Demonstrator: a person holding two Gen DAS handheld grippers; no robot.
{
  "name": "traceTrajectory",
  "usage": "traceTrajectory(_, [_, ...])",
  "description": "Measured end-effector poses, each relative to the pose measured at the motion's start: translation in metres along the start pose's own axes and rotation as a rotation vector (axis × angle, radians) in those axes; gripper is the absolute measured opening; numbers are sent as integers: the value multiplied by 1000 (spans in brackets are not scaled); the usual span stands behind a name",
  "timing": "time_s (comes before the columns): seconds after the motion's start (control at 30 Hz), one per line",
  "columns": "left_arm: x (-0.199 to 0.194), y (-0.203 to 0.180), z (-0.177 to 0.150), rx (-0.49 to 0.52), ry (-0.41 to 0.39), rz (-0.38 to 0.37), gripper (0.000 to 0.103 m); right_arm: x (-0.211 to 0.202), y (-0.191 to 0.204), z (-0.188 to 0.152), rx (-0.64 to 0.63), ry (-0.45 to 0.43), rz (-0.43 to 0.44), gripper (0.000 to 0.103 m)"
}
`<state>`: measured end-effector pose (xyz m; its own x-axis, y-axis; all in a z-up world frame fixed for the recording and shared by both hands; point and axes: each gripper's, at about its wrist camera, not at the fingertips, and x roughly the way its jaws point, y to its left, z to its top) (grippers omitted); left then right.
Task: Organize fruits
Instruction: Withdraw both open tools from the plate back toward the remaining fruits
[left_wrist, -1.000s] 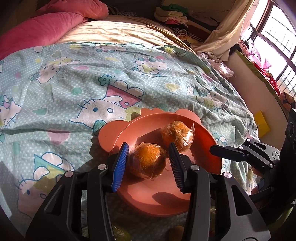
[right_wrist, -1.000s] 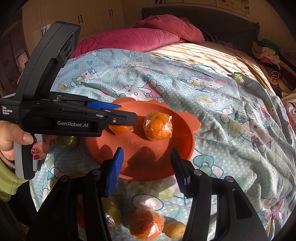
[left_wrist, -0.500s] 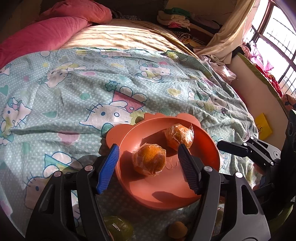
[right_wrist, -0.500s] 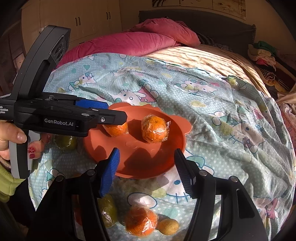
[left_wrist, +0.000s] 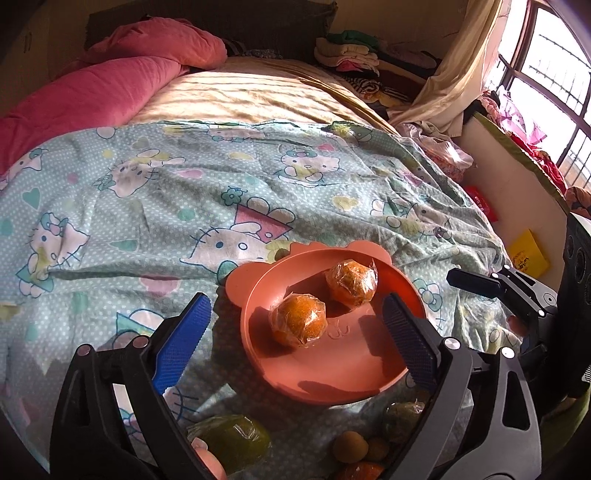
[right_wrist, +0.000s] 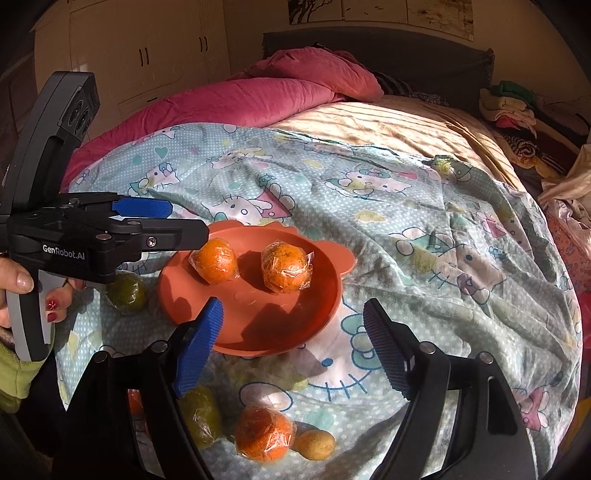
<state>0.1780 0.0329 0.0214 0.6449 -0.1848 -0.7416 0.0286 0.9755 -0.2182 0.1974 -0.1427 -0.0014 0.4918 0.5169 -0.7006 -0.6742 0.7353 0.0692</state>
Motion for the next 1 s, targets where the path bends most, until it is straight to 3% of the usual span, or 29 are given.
traceTrajectory(0.3, [-15,0,-2,1,-32,29,93,-17,-7,2,27,-45,-19,90])
traceTrajectory(1.0, [-43,-11,-17,23,-64,38,93,-49,1,-5,35,-84,-29,95])
